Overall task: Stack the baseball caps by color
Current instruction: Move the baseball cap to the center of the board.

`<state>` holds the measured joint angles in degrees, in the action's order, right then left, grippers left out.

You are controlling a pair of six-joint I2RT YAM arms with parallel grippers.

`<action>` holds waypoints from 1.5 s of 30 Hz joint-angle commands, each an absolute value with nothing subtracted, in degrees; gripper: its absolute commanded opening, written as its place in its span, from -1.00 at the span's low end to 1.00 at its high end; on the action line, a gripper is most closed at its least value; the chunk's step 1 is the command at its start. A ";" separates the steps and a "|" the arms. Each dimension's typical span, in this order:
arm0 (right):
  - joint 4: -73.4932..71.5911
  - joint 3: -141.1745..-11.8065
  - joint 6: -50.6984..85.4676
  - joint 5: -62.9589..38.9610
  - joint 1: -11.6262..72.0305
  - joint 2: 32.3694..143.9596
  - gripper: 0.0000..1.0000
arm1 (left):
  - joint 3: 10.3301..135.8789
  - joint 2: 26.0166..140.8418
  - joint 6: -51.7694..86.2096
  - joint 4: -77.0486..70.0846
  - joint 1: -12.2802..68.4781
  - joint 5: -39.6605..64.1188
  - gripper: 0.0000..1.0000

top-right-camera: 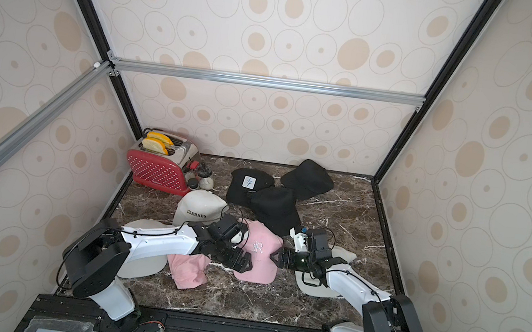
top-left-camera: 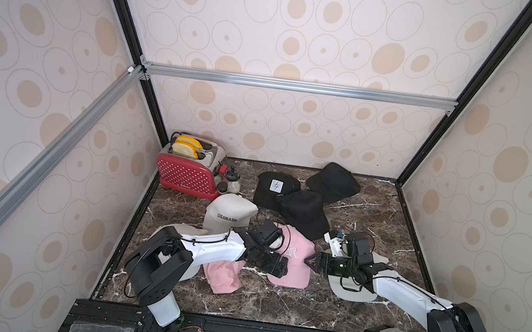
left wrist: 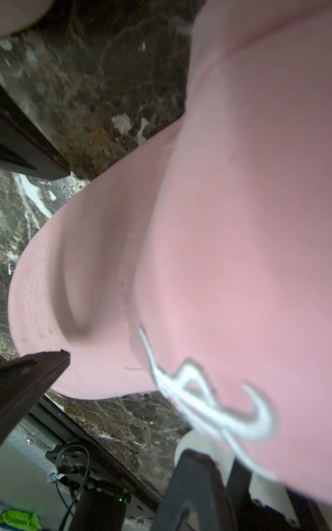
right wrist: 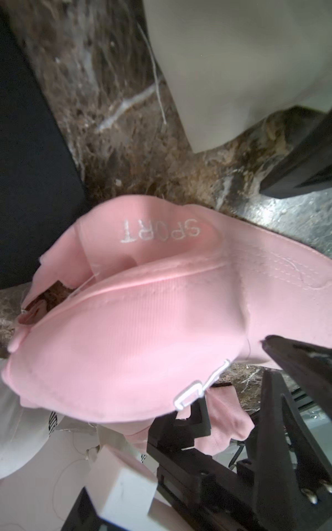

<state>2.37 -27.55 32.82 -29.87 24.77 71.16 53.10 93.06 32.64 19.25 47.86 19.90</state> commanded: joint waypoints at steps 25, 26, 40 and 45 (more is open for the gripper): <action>-9.28 -25.61 26.84 -28.96 24.90 65.78 1.00 | 68.81 95.67 22.84 18.56 42.56 7.04 0.98; -9.53 -25.10 26.71 -28.65 24.90 65.97 1.00 | 69.50 95.89 22.21 18.52 42.52 7.29 0.98; -3.42 -25.32 23.02 -25.55 24.89 58.67 1.00 | 64.72 81.85 23.21 26.85 41.87 4.29 0.98; -6.25 -25.55 27.19 -20.71 24.91 56.07 1.00 | 60.65 72.20 34.31 38.38 41.56 -13.69 0.98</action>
